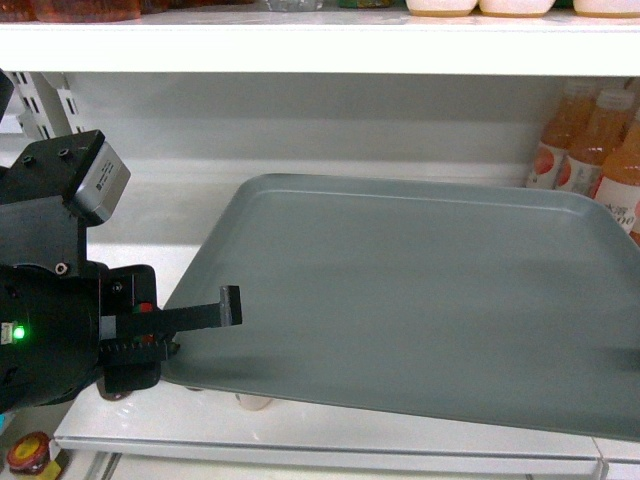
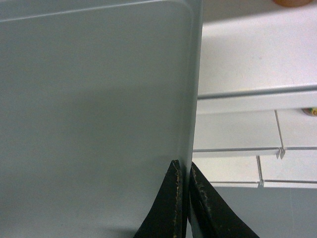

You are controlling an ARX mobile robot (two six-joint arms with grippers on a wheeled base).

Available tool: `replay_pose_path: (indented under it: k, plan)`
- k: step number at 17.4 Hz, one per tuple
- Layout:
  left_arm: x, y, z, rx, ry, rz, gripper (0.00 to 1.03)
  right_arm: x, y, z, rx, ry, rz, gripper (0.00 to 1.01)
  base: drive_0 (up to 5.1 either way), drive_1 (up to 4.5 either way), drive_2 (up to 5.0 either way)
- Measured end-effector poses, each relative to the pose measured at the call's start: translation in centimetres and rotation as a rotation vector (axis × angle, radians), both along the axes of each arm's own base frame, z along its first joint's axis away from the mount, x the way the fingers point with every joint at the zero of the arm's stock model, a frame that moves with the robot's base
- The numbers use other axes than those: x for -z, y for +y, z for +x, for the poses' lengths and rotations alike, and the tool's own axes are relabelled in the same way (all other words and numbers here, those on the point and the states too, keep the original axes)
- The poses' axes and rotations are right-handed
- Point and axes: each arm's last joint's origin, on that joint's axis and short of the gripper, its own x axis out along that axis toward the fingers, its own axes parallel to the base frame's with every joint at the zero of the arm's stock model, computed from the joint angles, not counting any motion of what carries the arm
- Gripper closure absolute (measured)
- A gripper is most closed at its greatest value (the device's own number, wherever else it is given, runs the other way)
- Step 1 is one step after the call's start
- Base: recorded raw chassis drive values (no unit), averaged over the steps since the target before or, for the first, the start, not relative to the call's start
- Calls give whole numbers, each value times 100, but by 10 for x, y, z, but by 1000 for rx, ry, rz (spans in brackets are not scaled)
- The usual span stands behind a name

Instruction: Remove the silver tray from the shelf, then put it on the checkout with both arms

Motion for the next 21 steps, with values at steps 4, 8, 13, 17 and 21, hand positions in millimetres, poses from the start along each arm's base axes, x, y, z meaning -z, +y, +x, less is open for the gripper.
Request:
replay_pose_path:
  k: [4,8,13,17,21]
  plan:
    - [0,0,0,0,4,2,101,0,0,0,0,4,1,98,0,0,0]
    - [0,0,0,0,5,3,101,0,0,-1,-1,3,1,98,9,-307,325]
    - [0,0,0,-2,5,4,101,0,0,-1,-3,2,3,98,11,-409,431]
    - [0,0,0,-1,0,2,101,0,0,-1,0,2,1,98,7,-408,423]
    - [0,0,0,-2,3,4,101,1,0,-1,-1,3,2,98,9,-397,415]
